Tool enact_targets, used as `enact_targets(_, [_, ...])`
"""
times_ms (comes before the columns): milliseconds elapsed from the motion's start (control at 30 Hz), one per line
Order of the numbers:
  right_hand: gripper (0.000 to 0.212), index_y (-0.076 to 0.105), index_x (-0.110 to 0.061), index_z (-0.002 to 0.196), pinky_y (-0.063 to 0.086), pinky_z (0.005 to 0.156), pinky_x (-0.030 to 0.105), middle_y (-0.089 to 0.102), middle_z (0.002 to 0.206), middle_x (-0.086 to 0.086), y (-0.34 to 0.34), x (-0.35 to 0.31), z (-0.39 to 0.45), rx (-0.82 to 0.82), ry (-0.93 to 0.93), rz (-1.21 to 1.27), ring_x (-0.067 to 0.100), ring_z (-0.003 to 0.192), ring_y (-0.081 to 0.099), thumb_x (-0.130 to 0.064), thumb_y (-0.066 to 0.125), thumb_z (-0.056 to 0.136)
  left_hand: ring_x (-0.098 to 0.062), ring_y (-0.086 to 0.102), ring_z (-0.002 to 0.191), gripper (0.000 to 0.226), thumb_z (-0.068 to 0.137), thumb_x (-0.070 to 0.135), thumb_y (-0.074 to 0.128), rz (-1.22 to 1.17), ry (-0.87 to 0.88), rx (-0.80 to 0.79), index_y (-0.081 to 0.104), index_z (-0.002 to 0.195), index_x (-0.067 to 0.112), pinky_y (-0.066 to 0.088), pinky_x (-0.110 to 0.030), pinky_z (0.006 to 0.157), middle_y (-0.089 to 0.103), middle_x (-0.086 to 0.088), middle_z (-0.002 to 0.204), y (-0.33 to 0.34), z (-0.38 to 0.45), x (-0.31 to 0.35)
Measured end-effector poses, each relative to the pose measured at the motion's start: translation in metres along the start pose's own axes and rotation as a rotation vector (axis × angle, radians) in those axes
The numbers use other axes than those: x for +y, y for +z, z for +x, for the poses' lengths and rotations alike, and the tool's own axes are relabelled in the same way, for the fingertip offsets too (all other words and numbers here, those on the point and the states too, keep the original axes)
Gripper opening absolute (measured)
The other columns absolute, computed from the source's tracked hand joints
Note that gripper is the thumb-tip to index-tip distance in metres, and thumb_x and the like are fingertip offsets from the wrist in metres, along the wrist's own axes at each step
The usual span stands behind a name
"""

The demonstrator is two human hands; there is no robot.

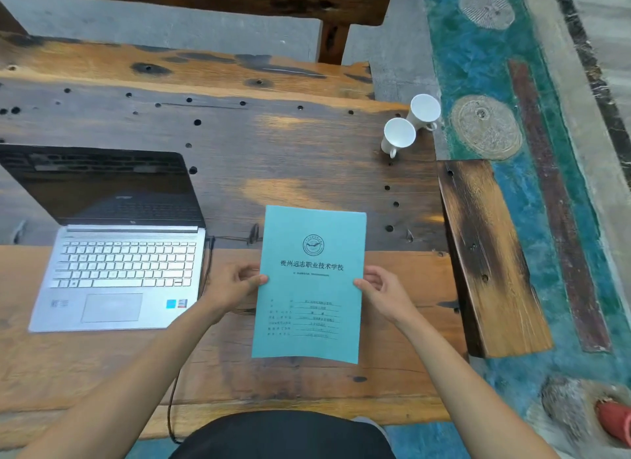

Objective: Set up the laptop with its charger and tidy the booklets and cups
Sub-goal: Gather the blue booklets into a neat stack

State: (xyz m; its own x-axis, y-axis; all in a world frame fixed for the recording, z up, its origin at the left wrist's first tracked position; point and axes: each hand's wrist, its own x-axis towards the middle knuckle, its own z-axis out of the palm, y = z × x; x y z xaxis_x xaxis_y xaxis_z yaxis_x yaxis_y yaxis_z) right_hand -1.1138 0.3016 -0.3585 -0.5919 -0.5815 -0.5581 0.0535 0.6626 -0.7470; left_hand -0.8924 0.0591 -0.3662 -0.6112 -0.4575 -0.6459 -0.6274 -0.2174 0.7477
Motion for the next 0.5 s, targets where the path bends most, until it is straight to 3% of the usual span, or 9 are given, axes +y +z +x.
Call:
enact_targets(133, [0.024, 0.065, -0.008, 0.122, 0.053, 0.101, 0.038, 0.074, 0.112, 0.006, 0.015, 0.018, 0.034, -0.036, 0.156, 0.008, 0.020, 0.108, 0.069, -0.015, 0.066, 0.098, -0.023, 0.071, 0.107, 0.023, 0.098, 0.015, 0.062, -0.050, -0.129, 0.000, 0.070, 0.119, 0.014, 0.057, -0.038, 0.092, 0.077, 0.002, 0.106, 0.009, 0.026, -0.009])
enact_targets(267, [0.020, 0.065, -0.013, 0.118, 0.053, 0.102, 0.040, 0.074, 0.110, 0.003, 0.024, 0.029, 0.053, -0.040, 0.227, 0.020, 0.018, 0.107, 0.069, -0.018, 0.066, 0.099, -0.016, 0.072, 0.101, 0.016, 0.099, 0.017, 0.061, -0.073, -0.210, 0.011, 0.074, 0.107, 0.022, 0.054, -0.023, 0.075, 0.078, 0.010, 0.096, 0.013, 0.042, -0.013])
enact_targets(333, [0.023, 0.065, -0.012, 0.122, 0.052, 0.102, 0.039, 0.073, 0.113, 0.003, 0.026, 0.032, 0.061, -0.049, 0.249, 0.016, 0.020, 0.111, 0.067, -0.019, 0.065, 0.099, -0.018, 0.073, 0.101, 0.015, 0.099, 0.017, 0.060, -0.091, -0.241, 0.031, 0.074, 0.105, 0.021, 0.056, -0.029, 0.081, 0.078, 0.007, 0.097, 0.014, 0.047, -0.017])
enact_targets(433, [0.026, 0.066, -0.009, 0.124, 0.052, 0.103, 0.041, 0.074, 0.114, 0.004, 0.029, 0.036, 0.066, -0.062, 0.261, 0.013, 0.020, 0.112, 0.067, -0.018, 0.063, 0.100, -0.022, 0.071, 0.106, 0.023, 0.100, 0.015, 0.058, -0.095, -0.242, 0.049, 0.072, 0.119, 0.012, 0.055, -0.041, 0.095, 0.076, -0.002, 0.110, 0.016, 0.049, -0.024])
enact_targets(500, [0.027, 0.066, -0.010, 0.125, 0.052, 0.103, 0.042, 0.074, 0.113, 0.001, 0.031, 0.039, 0.067, -0.050, 0.256, 0.026, 0.017, 0.111, 0.067, -0.018, 0.064, 0.100, -0.020, 0.071, 0.105, 0.027, 0.101, 0.015, 0.057, -0.100, -0.235, 0.056, 0.069, 0.124, 0.012, 0.056, -0.036, 0.090, 0.075, -0.002, 0.114, 0.017, 0.047, -0.027])
